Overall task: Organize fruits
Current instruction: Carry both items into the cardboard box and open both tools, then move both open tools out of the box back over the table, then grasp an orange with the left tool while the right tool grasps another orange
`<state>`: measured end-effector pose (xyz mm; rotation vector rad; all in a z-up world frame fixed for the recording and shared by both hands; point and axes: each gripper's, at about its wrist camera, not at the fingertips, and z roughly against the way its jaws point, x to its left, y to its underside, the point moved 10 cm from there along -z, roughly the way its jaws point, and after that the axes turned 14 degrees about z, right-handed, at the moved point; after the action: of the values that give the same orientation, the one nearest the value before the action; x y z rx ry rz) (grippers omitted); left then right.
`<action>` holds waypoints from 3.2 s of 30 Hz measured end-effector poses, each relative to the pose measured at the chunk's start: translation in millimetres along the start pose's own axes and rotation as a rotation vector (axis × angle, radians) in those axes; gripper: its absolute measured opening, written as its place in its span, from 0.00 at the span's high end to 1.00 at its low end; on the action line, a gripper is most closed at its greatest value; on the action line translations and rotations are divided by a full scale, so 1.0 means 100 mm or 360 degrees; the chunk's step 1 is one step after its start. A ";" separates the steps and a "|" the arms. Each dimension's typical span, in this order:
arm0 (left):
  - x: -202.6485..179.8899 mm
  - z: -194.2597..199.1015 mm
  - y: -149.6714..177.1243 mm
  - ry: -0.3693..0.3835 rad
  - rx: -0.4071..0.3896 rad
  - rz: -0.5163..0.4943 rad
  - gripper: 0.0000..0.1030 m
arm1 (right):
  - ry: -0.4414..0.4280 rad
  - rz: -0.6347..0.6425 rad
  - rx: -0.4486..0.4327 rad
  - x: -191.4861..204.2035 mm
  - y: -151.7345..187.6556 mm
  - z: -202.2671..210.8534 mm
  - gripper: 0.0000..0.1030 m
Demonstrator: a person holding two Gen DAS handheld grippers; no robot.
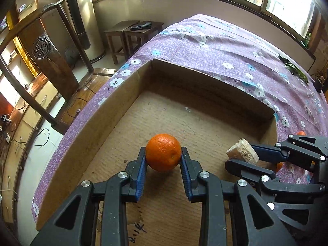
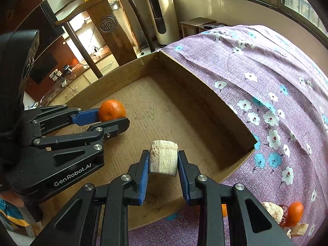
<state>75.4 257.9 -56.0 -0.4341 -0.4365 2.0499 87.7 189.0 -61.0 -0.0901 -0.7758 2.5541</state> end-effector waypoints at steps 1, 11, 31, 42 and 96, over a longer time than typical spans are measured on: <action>0.01 -0.01 0.01 -0.0002 0.0008 0.0010 0.71 | 0.0011 0.0011 0.0002 0.01 0.00 -0.02 0.71; 0.15 0.07 -0.01 -0.0003 -0.0036 0.0121 0.34 | 0.0033 0.0006 -0.0040 0.05 0.03 0.10 0.59; -0.82 0.88 0.60 0.0325 -0.0220 -0.0168 0.27 | 0.0415 -0.0261 -0.0234 -0.27 1.27 1.67 0.11; -1.39 0.55 1.15 0.0346 -0.0045 -0.0324 0.27 | 0.0398 -0.0439 -0.0240 -0.44 1.76 1.82 0.11; -1.61 0.24 0.71 0.0323 -0.0150 -0.0448 0.71 | 0.0228 -0.0571 -0.0269 -0.68 1.95 1.65 0.11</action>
<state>87.6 80.4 -47.7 -0.5965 -0.4452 1.6999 34.9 -68.7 -33.0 -0.1699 -0.8647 2.1186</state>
